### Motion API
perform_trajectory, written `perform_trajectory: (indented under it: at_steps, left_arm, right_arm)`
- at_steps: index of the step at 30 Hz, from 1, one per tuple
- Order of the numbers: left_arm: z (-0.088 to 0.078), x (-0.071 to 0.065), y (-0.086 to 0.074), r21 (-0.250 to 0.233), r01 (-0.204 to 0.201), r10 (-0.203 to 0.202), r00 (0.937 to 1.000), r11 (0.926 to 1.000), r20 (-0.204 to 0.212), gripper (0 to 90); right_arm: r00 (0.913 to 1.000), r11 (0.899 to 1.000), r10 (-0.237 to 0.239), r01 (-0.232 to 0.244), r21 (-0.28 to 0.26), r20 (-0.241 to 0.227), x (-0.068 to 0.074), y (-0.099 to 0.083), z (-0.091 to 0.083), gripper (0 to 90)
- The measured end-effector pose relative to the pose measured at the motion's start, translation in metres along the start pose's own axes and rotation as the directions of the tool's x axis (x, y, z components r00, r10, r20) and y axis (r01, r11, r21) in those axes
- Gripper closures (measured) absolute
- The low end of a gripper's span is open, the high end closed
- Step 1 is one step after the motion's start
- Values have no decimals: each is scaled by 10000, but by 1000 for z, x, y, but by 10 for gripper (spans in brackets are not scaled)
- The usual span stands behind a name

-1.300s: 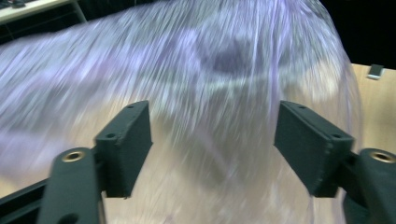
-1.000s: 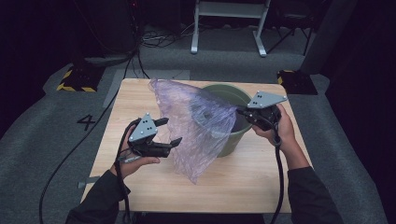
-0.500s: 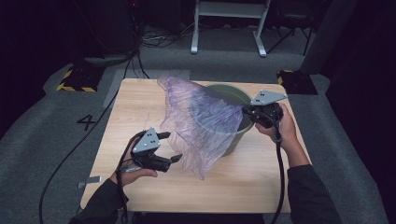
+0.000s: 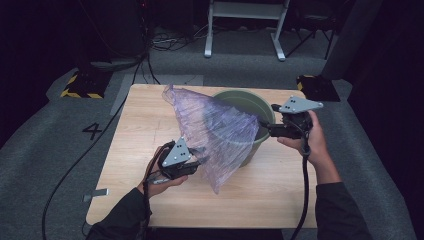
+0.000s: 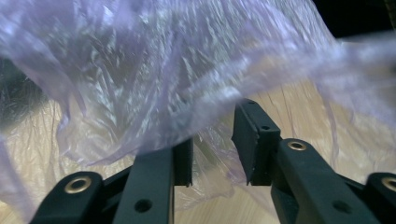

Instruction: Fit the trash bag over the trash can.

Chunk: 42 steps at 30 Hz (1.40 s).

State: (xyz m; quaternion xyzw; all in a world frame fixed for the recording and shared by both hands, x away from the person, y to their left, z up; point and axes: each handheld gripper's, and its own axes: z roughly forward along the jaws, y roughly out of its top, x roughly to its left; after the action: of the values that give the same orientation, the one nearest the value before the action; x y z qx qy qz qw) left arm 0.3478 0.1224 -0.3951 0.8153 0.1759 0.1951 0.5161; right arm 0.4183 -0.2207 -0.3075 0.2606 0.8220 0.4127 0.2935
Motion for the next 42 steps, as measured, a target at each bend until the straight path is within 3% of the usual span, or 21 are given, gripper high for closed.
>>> perform_trajectory:
  at_steps: [5, 9, 13, 16, 19, 24, 31, 36, 39, 42]
  left_arm:
    - [-1, -2, 3, -195, 47, -48, 10000, 9998, -49, 627]
    - [-3, -3, 5, -347, 24, -28, 9999, 9994, -128, 636]
    - [-4, -3, 8, -233, -48, 44, 9998, 9997, -177, 657]
    - [-4, -3, 11, -223, -117, 113, 9998, 9997, -181, 667]
    - [-3, -3, 13, -240, -138, 132, 9997, 9996, -221, 669]
    - [-3, -4, 19, -371, -250, 240, 9993, 9990, -273, 662]
    - [-7, -5, 29, -654, -395, 377, 9989, 9971, -293, 643]
    - [-4, -4, 33, -617, -483, 463, 9984, 9969, -332, 636]
    - [-5, -3, 35, -641, -500, 479, 9983, 9967, -327, 625]
    - [-5, -3, 36, -682, -435, 411, 9985, 9967, -363, 602]
  right_arm:
    - [9998, 9982, 111, -121, -591, -168, 12, 5, -16, 300]
    - [9996, 9964, -171, 153, -836, -207, 29, 7, -22, 279]
    - [9981, 9907, -135, 53, -1361, -593, 45, 6, -29, 277]
    - [9928, 9874, -572, 407, -1530, -1054, 65, 6, -31, 274]
    - [9815, 9827, -1079, 812, -1666, -1584, 84, 7, -28, 264]
    - [9697, 9804, -1630, 1384, -1405, -1821, 100, 3, -13, 274]
    - [9684, 9768, -1802, 1556, -1473, -1722, 100, 1, 1, 616]
    - [9722, 9772, -1597, 1311, -1671, -1710, 93, 0, 1, 823]
    - [9747, 9761, -1446, 1123, -1862, -1705, 88, -1, -2, 899]
    - [9754, 9733, -1411, 1053, -2041, -1694, 84, -3, -7, 900]
